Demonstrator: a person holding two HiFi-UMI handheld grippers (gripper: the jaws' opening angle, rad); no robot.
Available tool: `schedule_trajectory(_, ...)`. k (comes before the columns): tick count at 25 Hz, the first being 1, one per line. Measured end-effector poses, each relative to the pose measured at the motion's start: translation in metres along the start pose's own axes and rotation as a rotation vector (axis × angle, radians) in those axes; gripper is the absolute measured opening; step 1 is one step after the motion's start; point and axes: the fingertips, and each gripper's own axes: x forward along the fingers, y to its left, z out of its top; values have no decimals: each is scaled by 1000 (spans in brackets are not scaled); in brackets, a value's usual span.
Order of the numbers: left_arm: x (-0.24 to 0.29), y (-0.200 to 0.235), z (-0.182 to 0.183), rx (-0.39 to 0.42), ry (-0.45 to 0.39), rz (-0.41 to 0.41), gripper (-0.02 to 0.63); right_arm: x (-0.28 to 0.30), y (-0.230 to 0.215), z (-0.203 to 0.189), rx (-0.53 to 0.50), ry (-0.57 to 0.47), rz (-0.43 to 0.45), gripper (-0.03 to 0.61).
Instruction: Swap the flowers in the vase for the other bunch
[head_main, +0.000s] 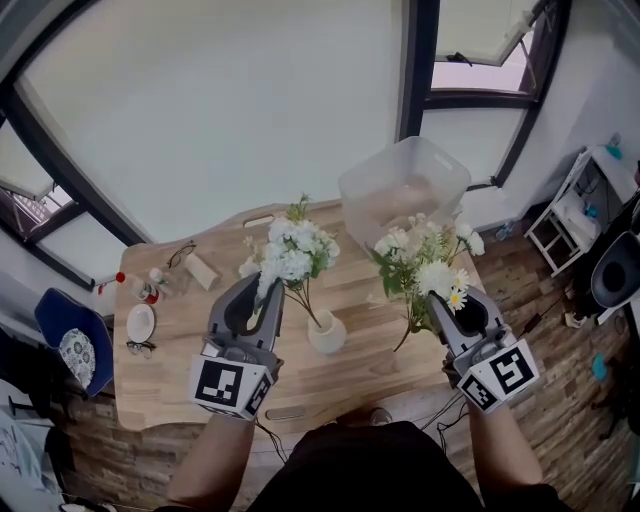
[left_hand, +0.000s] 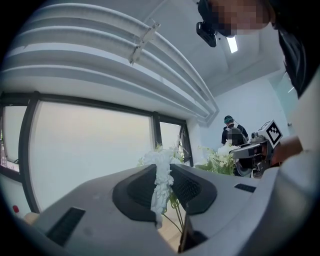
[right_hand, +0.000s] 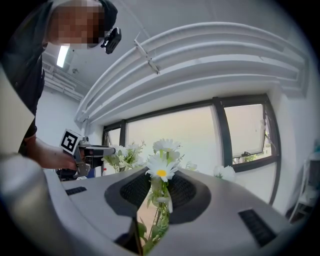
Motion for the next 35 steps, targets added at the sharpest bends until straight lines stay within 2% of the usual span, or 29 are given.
schedule_trajectory(4, 2, 2, -8, -21, 15, 2, 81, 0, 0, -6, 20, 15, -1, 117)
schedule_trajectory(13, 2, -6, -32, -14, 26, -4, 81, -5, -3, -20, 56, 33, -29, 117)
schedule_trajectory(17, 5, -14, -47, 4, 41, -14, 81, -7, 0, -23, 57, 44, -29, 117)
schedule_trajectory(23, 7, -24, -70, -12, 62, -20, 81, -15, 5, -41, 82, 88, -29, 117)
schedule_trajectory(29, 9, -45, -86, 21, 75, -8, 81, -30, 4, -54, 104, 115, -28, 117)
schedule_trajectory(35, 11, -50, -102, 0, 92, -3, 81, -36, 3, -60, 98, 141, -34, 117)
